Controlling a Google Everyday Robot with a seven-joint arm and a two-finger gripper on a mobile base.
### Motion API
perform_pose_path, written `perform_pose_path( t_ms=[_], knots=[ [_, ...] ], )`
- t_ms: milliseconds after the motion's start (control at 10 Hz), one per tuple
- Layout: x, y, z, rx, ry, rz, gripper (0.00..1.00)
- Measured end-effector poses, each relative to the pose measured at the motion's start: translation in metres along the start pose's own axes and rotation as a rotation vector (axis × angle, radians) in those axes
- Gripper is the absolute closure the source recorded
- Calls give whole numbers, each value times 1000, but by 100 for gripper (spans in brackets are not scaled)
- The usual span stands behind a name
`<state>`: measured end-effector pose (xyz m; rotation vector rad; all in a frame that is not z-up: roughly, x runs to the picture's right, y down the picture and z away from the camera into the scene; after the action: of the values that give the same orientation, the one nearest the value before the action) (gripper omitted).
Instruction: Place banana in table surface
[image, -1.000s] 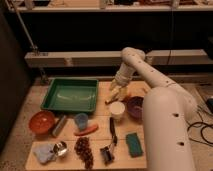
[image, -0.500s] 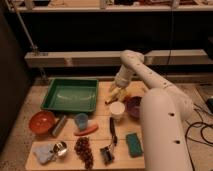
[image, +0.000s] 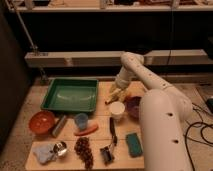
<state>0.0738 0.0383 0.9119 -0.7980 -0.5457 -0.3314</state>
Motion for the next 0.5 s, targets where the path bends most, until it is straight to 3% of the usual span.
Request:
perform_pose_path(
  t_ms=[500],
  knots=[
    [-1,-6,4,1,1,-7,35]
  ],
)
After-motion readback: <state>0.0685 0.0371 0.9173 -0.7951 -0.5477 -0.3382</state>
